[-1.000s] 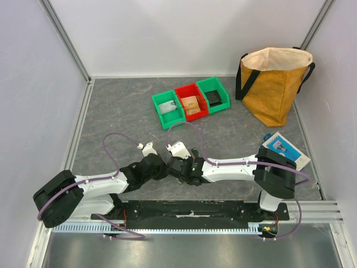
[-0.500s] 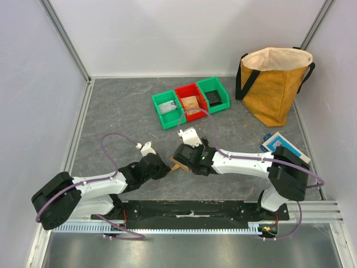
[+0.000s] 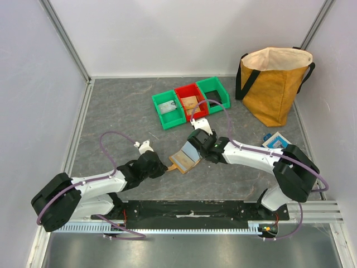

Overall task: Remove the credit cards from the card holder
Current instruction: Open the card holder at the center of the board.

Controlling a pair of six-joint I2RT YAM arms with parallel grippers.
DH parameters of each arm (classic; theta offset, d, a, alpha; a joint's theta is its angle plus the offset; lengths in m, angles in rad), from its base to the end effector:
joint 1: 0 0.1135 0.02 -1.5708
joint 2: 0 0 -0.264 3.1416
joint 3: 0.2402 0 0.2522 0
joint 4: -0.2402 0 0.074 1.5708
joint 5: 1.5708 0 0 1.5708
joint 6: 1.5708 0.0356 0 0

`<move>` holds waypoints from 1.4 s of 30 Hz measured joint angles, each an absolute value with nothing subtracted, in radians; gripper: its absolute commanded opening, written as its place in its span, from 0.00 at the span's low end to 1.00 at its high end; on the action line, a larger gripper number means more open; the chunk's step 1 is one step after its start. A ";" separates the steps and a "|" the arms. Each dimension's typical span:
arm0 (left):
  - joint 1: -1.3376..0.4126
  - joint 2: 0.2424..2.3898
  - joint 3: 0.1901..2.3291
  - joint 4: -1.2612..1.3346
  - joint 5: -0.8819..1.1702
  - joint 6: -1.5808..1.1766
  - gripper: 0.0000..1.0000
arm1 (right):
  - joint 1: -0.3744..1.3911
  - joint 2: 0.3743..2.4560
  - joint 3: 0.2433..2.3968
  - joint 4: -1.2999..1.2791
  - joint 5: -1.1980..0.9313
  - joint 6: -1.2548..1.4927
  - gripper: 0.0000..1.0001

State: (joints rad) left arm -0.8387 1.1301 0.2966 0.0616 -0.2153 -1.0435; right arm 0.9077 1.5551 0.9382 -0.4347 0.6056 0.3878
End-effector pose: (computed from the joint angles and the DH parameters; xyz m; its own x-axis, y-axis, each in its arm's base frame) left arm 0.1356 -0.1395 0.1354 -0.7741 -0.4016 -0.4894 -0.0888 0.8342 -0.5443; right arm 0.2016 0.2252 0.1950 -0.6740 -0.3579 -0.6462 -0.2368 0.9333 -0.2699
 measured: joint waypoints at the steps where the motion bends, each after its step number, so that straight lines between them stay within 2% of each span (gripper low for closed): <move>1: -0.832 1.130 0.301 0.052 -0.213 -1.036 0.02 | 0.908 1.553 0.938 -0.429 0.590 0.380 0.64; 4: -0.809 1.129 0.314 0.025 -0.206 -1.005 0.02 | 0.908 1.525 0.938 -0.423 0.523 0.357 0.67; 10: -0.775 1.129 0.337 -0.023 -0.202 -0.952 0.02 | 0.908 1.386 0.941 -0.400 0.390 0.344 0.65; 16: -0.771 1.123 0.355 -0.065 -0.199 -0.913 0.02 | 0.908 1.324 0.948 -0.328 0.218 0.339 0.51; 19: -0.770 1.116 0.355 -0.076 -0.199 -0.905 0.02 | 0.908 1.325 0.948 -0.276 0.096 0.340 0.48; 20: -0.770 1.114 0.355 -0.078 -0.198 -0.902 0.02 | 0.908 1.328 0.948 -0.259 0.063 0.340 0.50; 23: -0.770 1.108 0.355 -0.082 -0.196 -0.896 0.02 | 0.914 1.362 0.948 -0.202 -0.010 0.344 0.64; 27: -0.770 1.097 0.355 -0.089 -0.184 -0.893 0.02 | 0.945 1.428 0.949 -0.189 0.012 0.345 0.82; 30: -0.770 1.084 0.355 -0.098 -0.178 -0.892 0.02 | 1.010 1.497 0.963 -0.213 0.108 0.337 0.90; 34: -0.770 1.067 0.355 -0.103 -0.176 -0.891 0.02 | 1.101 1.581 0.998 -0.255 0.236 0.336 0.94; 38: -0.770 1.061 0.355 -0.104 -0.175 -0.891 0.02 | 1.145 1.637 1.029 -0.288 0.323 0.336 0.92; 42: -0.770 1.050 0.355 -0.113 -0.173 -0.891 0.02 | 1.156 1.683 1.069 -0.320 0.422 0.340 0.80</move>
